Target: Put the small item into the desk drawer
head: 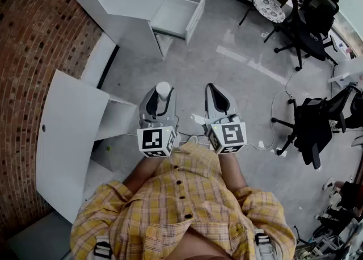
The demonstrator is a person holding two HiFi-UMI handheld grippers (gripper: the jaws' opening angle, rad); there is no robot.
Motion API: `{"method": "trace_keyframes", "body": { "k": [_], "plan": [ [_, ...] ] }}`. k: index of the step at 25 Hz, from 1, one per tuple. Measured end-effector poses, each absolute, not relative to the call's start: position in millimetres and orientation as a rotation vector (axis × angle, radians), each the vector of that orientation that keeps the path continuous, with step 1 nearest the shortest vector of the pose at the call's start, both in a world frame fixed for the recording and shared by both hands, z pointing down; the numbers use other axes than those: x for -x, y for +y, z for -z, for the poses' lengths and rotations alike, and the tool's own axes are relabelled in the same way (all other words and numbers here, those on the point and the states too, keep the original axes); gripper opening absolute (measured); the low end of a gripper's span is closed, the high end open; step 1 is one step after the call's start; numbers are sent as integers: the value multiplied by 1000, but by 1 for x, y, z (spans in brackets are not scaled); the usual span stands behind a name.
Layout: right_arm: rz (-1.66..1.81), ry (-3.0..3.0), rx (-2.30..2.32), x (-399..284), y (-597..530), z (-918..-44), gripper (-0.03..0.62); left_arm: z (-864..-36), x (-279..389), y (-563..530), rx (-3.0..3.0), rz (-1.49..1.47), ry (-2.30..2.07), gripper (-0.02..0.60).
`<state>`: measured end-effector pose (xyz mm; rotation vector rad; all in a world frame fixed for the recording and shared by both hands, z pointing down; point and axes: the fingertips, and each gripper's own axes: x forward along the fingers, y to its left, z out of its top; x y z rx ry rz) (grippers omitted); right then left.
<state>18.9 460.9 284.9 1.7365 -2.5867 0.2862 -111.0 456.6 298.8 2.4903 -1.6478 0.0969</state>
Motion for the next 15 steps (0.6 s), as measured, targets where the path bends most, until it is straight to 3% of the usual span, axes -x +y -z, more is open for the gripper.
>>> {"method": "trace_keyframes", "body": {
  "k": [15],
  "plan": [
    [-286,-2620,-1726,-54,471,-288,0,-307,84,471,-2464,-133,-1699,184]
  ]
}}
